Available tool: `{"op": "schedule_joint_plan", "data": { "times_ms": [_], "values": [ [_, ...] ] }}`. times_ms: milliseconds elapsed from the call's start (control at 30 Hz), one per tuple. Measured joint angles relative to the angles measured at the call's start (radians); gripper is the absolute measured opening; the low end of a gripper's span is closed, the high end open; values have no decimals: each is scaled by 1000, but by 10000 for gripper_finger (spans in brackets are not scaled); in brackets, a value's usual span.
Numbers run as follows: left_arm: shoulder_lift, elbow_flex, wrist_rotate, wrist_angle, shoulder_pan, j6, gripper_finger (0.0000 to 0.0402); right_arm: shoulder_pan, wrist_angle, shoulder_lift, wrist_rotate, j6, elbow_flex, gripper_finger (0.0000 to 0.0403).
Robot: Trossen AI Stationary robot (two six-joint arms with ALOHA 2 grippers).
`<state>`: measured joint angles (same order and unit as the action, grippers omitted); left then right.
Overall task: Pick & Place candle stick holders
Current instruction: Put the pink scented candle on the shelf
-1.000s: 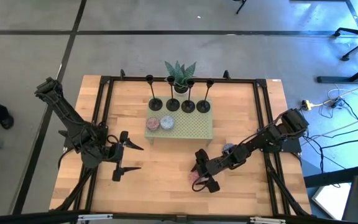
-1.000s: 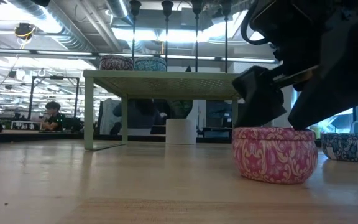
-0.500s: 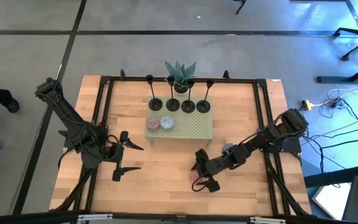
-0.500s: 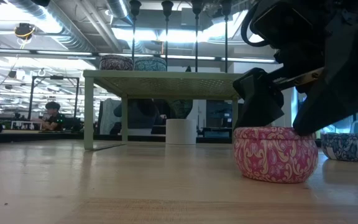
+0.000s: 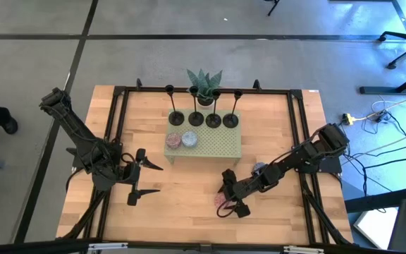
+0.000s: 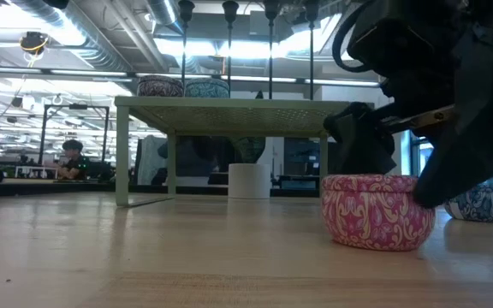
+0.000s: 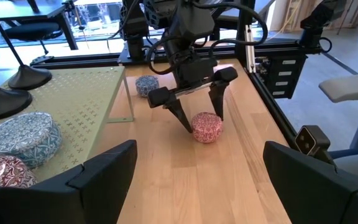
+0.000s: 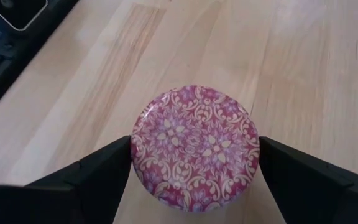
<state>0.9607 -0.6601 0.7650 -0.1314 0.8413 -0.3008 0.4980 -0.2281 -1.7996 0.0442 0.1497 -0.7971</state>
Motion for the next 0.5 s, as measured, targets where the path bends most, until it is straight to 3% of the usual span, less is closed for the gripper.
{"op": "schedule_joint_plan", "data": {
  "times_ms": [300, 500],
  "values": [
    [0, 0, 0, 0, 0, 0, 347, -2, -23, 0, -5, 1, 0, 294],
    [0, 0, 0, 0, 0, 0, 347, -5, -28, 0, -29, 25, 0, 294]
  ]
}}
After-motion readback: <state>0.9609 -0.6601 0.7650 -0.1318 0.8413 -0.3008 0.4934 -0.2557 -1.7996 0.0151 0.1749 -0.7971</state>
